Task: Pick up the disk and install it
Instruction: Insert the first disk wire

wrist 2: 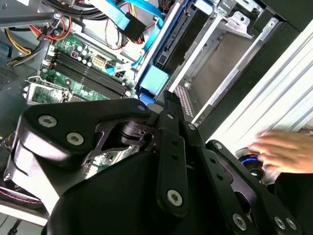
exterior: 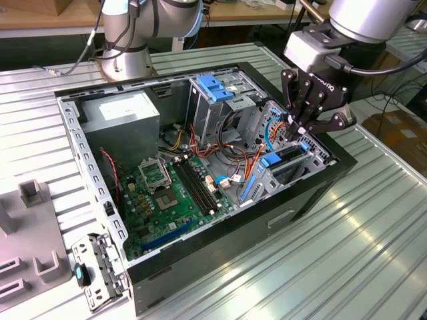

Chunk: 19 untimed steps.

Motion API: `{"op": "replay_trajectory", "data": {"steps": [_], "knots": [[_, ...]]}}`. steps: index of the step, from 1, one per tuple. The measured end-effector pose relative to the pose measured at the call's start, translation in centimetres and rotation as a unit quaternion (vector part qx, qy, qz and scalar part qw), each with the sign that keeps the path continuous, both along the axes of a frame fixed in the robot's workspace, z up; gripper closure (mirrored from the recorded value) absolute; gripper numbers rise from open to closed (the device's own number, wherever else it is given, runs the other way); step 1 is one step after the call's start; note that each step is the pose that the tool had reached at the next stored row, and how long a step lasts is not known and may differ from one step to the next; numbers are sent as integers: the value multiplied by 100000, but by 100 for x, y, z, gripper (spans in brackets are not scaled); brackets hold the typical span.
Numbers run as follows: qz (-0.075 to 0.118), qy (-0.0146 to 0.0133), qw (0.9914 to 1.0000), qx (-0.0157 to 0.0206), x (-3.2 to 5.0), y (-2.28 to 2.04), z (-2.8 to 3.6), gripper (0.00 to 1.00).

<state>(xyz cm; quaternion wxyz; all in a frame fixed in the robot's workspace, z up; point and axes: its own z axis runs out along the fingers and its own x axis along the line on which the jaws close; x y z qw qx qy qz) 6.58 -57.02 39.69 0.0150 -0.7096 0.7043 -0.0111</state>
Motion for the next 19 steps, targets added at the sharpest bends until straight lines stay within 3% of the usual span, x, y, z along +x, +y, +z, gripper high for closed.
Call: {"op": "replay_trajectory", "data": {"steps": [2,8,19], "knots": [[683,9,99998,6,40,-1,-2,89],[1047,177,99994,2,265,1,-4,89],[2318,186,99973,-3,574,2,-8,89]]}}
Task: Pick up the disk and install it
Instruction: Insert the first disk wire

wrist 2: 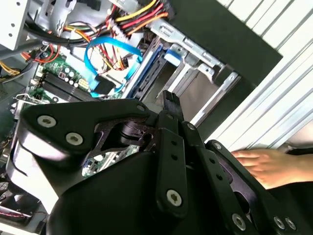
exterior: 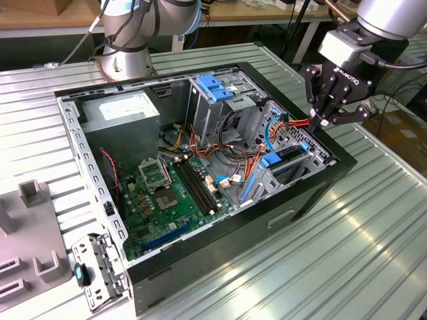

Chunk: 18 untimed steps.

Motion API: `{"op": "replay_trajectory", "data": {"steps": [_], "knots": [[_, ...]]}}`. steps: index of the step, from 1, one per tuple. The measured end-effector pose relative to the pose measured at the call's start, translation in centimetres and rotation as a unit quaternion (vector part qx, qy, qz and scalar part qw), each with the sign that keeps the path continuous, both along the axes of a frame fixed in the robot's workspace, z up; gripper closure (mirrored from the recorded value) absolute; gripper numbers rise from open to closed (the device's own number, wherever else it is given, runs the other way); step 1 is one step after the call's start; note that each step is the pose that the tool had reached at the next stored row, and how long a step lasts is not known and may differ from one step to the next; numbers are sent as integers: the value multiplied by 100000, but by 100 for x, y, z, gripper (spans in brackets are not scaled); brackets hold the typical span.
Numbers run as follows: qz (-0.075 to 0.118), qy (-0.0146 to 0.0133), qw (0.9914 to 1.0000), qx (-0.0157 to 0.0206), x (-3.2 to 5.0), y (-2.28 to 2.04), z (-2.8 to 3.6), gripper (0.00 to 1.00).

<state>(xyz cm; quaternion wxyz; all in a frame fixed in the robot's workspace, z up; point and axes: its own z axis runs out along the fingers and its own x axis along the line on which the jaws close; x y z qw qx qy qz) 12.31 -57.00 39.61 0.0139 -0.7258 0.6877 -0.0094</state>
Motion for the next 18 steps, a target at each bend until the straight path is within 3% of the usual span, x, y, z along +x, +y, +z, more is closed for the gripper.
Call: {"op": "replay_trajectory", "data": {"steps": [4,11,13,18], "knots": [[461,1,99999,5,97,15,-4,89],[1727,-2,99985,3,228,101,-37,89],[2258,-1,99975,8,251,121,-51,89],[2574,-2,99967,122,257,126,-59,89]]}}
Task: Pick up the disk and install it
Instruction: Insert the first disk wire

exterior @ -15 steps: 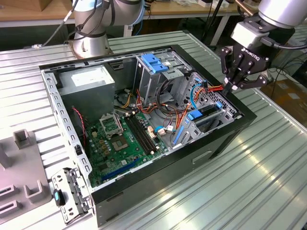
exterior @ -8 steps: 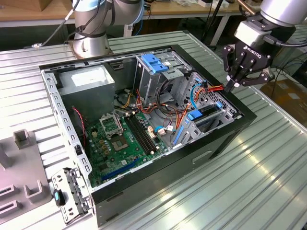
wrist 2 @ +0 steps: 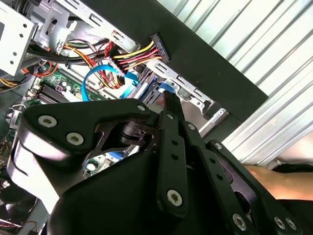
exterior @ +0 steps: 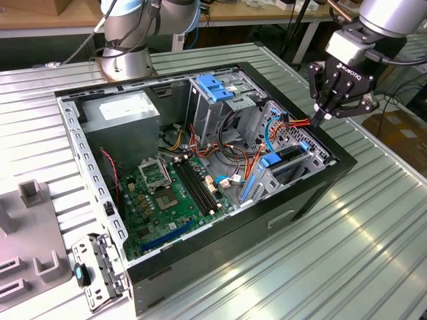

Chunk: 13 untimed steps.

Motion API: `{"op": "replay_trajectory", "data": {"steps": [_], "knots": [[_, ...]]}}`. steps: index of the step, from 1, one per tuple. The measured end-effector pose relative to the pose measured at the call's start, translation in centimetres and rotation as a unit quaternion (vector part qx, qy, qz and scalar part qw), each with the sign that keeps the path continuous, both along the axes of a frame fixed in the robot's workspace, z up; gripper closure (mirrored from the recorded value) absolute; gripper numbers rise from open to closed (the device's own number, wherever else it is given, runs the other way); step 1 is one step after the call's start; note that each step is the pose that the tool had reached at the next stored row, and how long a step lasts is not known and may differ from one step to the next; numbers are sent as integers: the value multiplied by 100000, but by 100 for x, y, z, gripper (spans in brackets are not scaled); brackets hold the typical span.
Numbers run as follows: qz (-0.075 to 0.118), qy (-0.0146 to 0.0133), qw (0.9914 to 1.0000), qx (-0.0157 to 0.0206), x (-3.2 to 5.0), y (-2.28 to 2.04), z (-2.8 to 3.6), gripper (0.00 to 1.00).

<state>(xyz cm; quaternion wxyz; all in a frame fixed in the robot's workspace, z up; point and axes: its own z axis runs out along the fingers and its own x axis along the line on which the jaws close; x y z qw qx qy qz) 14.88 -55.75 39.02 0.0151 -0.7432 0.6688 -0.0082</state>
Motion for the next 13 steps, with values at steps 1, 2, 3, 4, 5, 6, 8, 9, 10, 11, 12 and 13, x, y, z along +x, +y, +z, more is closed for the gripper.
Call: {"op": "replay_trajectory", "data": {"steps": [1,2,3,4,5,6,8,9,10,11,12,13], "knots": [[11,0,100000,48,0,0,-2,89],[13,0,100000,160,0,-1,-3,89],[15,0,99999,326,0,0,-5,89],[33,0,99999,403,0,0,-6,89],[123,-1,99999,475,0,0,-7,89],[317,-5,99998,493,0,0,-8,89],[1125,-2,99992,508,0,0,-10,89],[1677,-1,99985,517,0,0,-11,89],[2121,-1,99976,517,0,0,-11,89],[2845,3,99958,518,2,0,-12,89],[3462,7,99939,517,4,0,-13,89],[4505,14,99897,519,4,0,-14,89]]}}
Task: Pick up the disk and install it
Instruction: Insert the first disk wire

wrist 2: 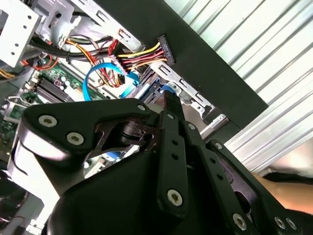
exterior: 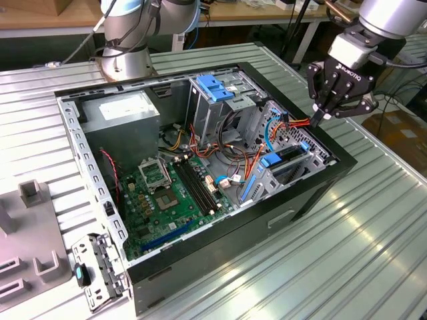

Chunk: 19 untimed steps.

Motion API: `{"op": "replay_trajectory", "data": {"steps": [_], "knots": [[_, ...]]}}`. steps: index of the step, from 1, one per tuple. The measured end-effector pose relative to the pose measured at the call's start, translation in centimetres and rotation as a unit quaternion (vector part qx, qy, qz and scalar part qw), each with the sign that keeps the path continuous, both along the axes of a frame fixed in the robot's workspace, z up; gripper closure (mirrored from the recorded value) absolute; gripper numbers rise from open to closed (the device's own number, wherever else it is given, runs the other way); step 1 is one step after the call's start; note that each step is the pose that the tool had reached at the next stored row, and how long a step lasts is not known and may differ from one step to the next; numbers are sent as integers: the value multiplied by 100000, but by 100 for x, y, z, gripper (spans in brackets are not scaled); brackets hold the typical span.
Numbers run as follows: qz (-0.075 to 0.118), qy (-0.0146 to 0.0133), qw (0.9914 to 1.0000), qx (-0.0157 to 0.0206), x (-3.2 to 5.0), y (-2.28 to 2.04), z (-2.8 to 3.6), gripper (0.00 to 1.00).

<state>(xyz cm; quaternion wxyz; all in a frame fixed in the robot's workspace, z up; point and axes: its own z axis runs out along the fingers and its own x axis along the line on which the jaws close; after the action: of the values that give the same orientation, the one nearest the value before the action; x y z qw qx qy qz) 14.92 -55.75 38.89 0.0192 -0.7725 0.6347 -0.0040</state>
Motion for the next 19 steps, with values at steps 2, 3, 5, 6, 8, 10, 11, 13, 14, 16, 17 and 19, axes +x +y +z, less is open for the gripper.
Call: {"op": "replay_trajectory", "data": {"steps": [2,3,5,6,8,10,11,13,14,16,17,19], "knots": [[2228,-2,99975,3,5,0,-3,89],[2864,-1,99959,3,9,0,-4,89],[3765,-4,99929,-4,38,2,-6,89],[3878,1,99925,10,62,10,-9,89],[4097,-1,99916,3,112,25,-13,89],[4359,0,99905,-4,162,41,-15,89],[4514,1,99898,9,184,53,-16,89],[4765,-2,99886,42,207,70,-19,76],[4971,-6,99876,60,212,77,-21,76],[5720,-3,99836,94,213,84,-28,76],[6368,-3,99797,102,214,85,-32,76],[8170,-1,99666,76,214,86,-36,76]]}}
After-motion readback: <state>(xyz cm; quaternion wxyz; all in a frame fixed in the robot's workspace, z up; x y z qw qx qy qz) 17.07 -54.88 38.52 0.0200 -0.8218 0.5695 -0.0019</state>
